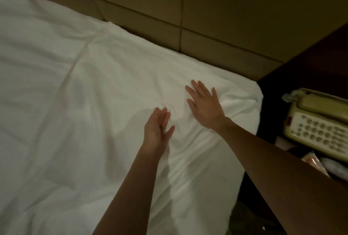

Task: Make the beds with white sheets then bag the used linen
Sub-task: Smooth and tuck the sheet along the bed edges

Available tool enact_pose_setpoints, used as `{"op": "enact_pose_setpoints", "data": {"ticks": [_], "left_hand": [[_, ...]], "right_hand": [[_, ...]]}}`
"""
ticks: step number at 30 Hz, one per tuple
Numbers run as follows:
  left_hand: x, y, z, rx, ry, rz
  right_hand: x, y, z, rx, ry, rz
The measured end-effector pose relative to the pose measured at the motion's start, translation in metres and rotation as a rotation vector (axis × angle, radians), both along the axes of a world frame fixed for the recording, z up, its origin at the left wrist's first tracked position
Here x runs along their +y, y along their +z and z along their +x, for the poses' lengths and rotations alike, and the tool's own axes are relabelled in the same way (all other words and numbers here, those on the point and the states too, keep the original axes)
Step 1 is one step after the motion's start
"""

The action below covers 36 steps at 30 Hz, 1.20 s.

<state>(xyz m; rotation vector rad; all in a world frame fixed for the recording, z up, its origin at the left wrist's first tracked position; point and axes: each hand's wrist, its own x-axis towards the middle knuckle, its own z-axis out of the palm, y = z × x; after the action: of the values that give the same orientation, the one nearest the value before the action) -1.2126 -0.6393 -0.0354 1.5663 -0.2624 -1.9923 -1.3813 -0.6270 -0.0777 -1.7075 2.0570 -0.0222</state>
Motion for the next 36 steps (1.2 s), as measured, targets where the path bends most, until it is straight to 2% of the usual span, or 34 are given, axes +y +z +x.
{"op": "enact_pose_setpoints", "data": {"ticks": [3, 6, 8, 10, 11, 13, 14, 19, 24, 28, 32, 34, 36], "left_hand": [[0.018, 0.005, -0.024, -0.017, -0.112, -0.012], [0.030, 0.012, -0.055, -0.005, -0.256, 0.001], [0.034, 0.013, -0.078, -0.018, -0.337, -0.033], [0.037, 0.012, -0.100, -0.032, -0.388, -0.060], [0.038, 0.012, -0.110, -0.035, -0.408, -0.069], [0.038, 0.011, -0.125, -0.030, -0.438, -0.075], [0.037, 0.010, -0.132, -0.024, -0.444, -0.074], [0.028, 0.005, -0.150, 0.029, -0.426, -0.047], [0.023, 0.000, -0.162, 0.031, -0.406, -0.019], [0.018, 0.003, -0.172, 0.043, -0.350, 0.006], [0.025, 0.000, -0.177, 0.037, -0.421, 0.026], [0.027, -0.001, -0.179, 0.056, -0.426, 0.043], [0.026, -0.001, -0.179, 0.079, -0.407, 0.057]], "right_hand": [[0.038, 0.006, -0.024, -0.032, -0.062, -0.037], [0.062, 0.015, -0.054, -0.109, -0.217, -0.181], [0.071, 0.020, -0.077, -0.111, -0.361, -0.325], [0.077, 0.021, -0.099, -0.147, -0.599, -0.410], [0.079, 0.021, -0.108, -0.232, -0.732, -0.413], [0.080, 0.017, -0.122, -0.543, -0.917, -0.373], [0.080, 0.014, -0.127, -0.669, -0.942, -0.346], [0.076, 0.011, -0.139, -0.761, -0.861, -0.324], [0.057, 0.015, -0.161, -0.945, -0.955, -0.304], [0.038, 0.026, -0.184, -0.909, -0.817, -0.297], [0.044, 0.012, -0.196, -0.585, -0.529, -0.072], [0.041, 0.011, -0.201, -0.471, -0.433, -0.131], [0.038, 0.013, -0.205, -0.396, -0.485, -0.276]]}}
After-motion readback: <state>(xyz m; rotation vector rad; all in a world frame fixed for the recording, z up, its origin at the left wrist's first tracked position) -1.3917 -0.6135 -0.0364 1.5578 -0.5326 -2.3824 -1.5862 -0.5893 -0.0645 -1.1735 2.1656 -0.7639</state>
